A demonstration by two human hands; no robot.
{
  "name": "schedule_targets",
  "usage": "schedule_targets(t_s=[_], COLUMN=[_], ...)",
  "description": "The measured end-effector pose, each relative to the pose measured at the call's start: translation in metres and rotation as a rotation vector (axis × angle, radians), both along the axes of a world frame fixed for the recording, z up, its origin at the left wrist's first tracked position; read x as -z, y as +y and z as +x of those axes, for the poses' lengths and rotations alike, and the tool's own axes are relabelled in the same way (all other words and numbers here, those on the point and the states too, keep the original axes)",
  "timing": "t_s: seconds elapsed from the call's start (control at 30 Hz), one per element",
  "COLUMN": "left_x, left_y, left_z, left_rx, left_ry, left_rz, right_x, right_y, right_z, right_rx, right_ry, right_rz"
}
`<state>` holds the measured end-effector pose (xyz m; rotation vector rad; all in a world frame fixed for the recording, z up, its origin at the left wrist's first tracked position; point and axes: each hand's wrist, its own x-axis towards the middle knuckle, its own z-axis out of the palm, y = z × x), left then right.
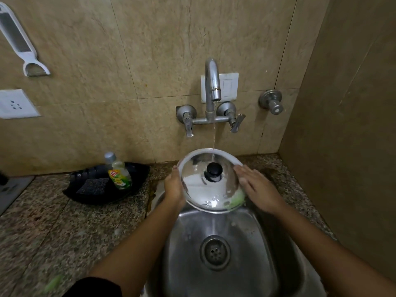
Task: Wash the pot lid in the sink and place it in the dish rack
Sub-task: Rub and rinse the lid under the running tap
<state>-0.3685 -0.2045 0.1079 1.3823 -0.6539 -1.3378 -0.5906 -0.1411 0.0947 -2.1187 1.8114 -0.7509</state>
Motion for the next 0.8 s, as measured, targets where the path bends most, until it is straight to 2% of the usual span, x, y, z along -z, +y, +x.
schedule_targets(t_s=[0.07, 0.1, 0.17, 0.27, 0.33, 0.43, 0.47, 0.5, 0.6, 0.63, 0.73, 0.8], left_x=[0.005, 0.005, 0.006, 0.008, 0.007, 0.005, 0.005, 0.005, 0.01, 0.011, 0.007, 0.006], left_y=[0.005, 0.007, 0.01, 0.012, 0.009, 0.004, 0.003, 0.003, 0.006, 0.006, 0.006, 0.005], left_z=[-0.005, -0.009, -0.015, -0.019, -0.017, -0.017, -0.017, -0.018, -0.017, -0.017, -0.018, -0.016], left_rx=[0.042, 0.066, 0.115, 0.15, 0.126, 0.096, 0.099, 0.11, 0.157, 0.146, 0.076, 0.065], left_ry=[-0.015, -0.023, -0.067, -0.051, -0.025, -0.033, -0.031, -0.026, -0.015, -0.025, -0.078, -0.058], left_rz=[-0.008, -0.015, -0.032, -0.061, -0.066, -0.083, -0.095, -0.106, -0.099, -0.085, -0.059, -0.082], right_x=[-0.019, -0.029, -0.042, -0.047, -0.041, -0.045, -0.044, -0.045, -0.041, -0.042, -0.042, -0.038], right_y=[-0.029, -0.041, -0.057, -0.051, -0.043, -0.056, -0.059, -0.059, -0.042, -0.04, -0.063, -0.067], right_z=[0.011, 0.017, 0.037, 0.082, 0.092, 0.077, 0.077, 0.083, 0.114, 0.114, 0.084, 0.066], right_rx=[0.037, 0.019, -0.094, -0.246, -0.159, 0.26, 0.313, 0.274, -0.037, -0.047, 0.218, 0.259], right_ry=[-0.191, -0.227, -0.112, 0.238, 0.392, 0.424, 0.429, 0.452, 0.355, 0.345, 0.24, 0.08], right_rz=[0.171, 0.239, 0.303, 0.282, 0.199, 0.22, 0.248, 0.257, 0.132, 0.094, 0.17, 0.265])
